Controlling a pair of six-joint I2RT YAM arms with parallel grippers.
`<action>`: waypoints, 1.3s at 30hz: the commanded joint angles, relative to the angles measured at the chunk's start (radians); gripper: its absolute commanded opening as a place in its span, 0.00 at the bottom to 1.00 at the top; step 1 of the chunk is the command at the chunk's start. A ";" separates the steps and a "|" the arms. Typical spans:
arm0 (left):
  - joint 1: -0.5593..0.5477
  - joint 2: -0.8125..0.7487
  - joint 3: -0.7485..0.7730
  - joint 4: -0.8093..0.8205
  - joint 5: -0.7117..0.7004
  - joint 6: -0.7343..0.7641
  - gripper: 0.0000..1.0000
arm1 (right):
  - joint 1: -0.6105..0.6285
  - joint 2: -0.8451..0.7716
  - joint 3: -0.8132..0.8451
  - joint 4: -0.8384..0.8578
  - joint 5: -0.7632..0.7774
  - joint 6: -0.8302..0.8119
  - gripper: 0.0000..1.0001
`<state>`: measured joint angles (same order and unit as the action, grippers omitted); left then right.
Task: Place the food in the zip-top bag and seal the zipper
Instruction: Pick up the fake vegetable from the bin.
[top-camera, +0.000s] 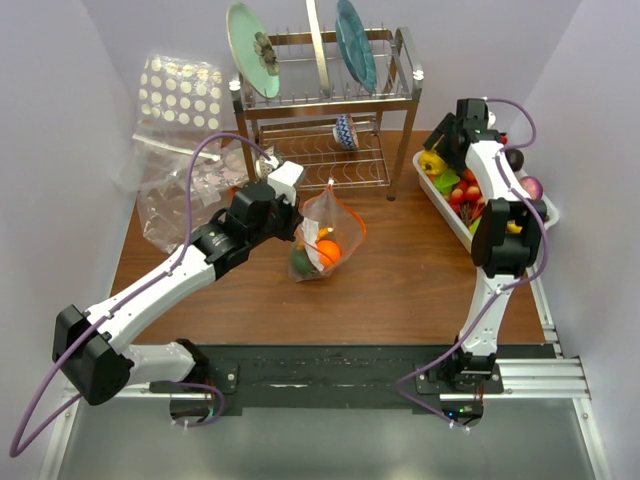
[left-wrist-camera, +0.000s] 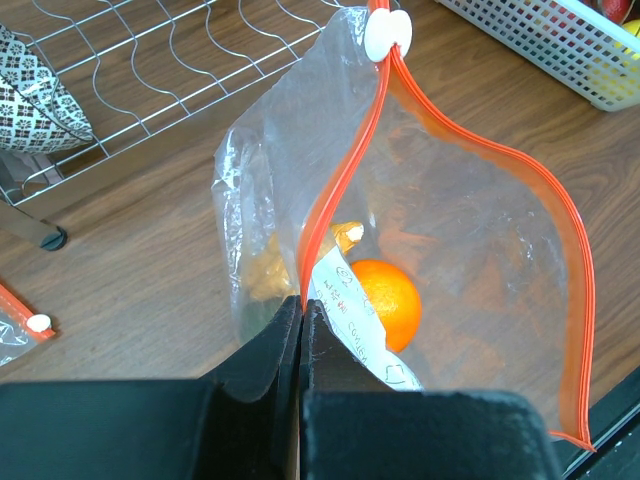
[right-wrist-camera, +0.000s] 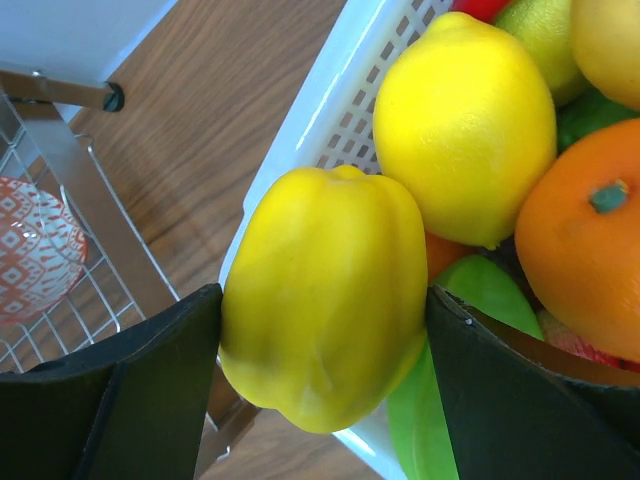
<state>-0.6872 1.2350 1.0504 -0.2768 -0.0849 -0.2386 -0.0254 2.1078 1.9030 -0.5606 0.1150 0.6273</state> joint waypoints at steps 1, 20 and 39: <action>0.009 -0.022 -0.001 0.045 0.007 0.027 0.00 | 0.004 -0.112 -0.004 0.005 0.018 -0.021 0.68; 0.011 -0.017 0.002 0.045 0.020 0.025 0.00 | 0.002 -0.512 -0.378 0.116 -0.107 -0.057 0.69; 0.012 0.037 0.045 0.036 0.057 0.015 0.00 | 0.171 -1.012 -0.811 0.145 -0.523 0.015 0.67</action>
<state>-0.6811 1.2716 1.0531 -0.2714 -0.0467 -0.2390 0.0490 1.1484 1.1194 -0.4480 -0.3019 0.6071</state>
